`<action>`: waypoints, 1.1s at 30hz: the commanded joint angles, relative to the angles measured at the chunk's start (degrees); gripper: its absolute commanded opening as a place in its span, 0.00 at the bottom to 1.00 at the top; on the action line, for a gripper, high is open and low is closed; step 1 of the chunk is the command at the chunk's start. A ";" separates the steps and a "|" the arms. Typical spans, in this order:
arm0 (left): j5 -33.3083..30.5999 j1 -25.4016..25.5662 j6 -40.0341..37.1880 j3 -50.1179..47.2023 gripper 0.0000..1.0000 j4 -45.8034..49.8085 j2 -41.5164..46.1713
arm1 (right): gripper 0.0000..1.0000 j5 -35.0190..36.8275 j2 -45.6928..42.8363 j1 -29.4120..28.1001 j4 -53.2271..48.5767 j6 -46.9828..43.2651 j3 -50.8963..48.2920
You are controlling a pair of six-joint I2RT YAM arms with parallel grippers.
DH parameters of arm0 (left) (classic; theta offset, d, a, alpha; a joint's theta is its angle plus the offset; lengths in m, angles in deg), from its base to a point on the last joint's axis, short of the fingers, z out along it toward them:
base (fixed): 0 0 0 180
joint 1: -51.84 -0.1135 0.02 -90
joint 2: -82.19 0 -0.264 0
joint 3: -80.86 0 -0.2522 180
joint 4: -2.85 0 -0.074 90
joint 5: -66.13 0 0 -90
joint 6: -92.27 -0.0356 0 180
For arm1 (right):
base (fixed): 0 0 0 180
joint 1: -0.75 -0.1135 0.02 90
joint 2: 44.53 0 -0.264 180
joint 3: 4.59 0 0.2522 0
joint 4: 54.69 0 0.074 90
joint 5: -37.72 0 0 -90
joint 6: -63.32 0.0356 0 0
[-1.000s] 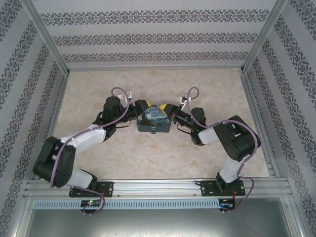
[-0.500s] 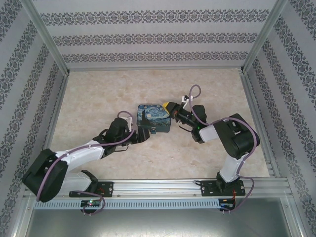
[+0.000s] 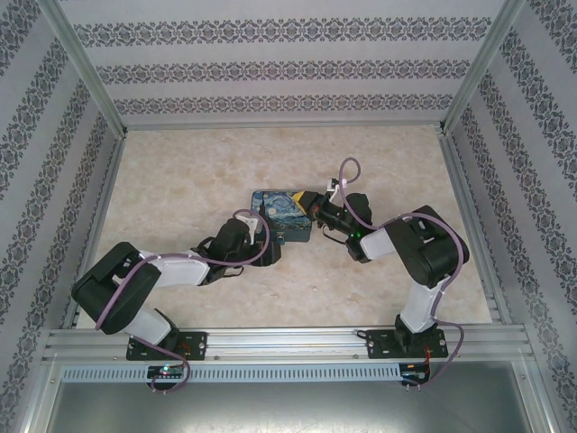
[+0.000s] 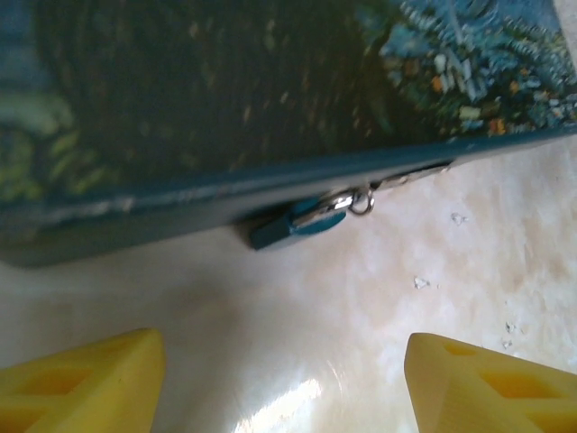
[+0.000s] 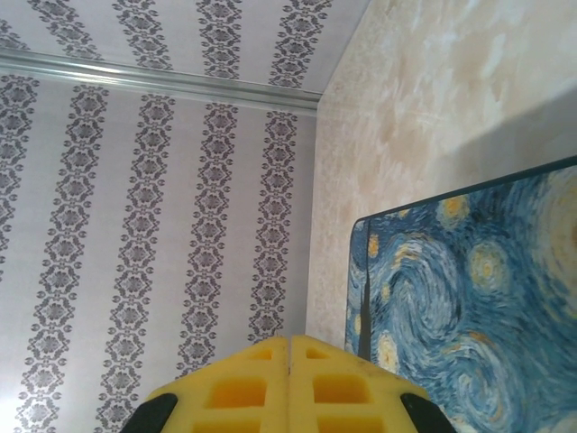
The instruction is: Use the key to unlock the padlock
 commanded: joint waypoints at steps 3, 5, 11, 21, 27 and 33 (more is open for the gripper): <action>-0.63 0.71 -4.96 0.92 0.70 -8.81 -3.00 | 0.00 0.32 2.16 -0.46 0.96 -0.49 1.99; -0.27 0.77 -5.56 1.29 0.69 -9.71 -4.07 | 0.00 0.31 2.48 -0.45 0.96 -0.49 2.19; 0.65 0.80 -7.09 3.08 0.69 -11.87 -8.01 | 0.00 0.11 2.96 -0.02 0.63 -0.49 2.70; 2.92 1.63 -6.57 6.66 0.67 -15.99 -16.32 | 0.00 -0.43 5.19 0.73 0.47 -0.41 3.90; 3.79 2.16 -6.46 8.18 0.67 -16.90 -19.09 | 0.00 -1.01 7.03 1.17 1.03 -0.05 4.91; 3.50 2.45 -6.54 8.84 0.67 -17.14 -20.60 | 0.00 -1.26 8.23 1.48 2.14 0.47 5.17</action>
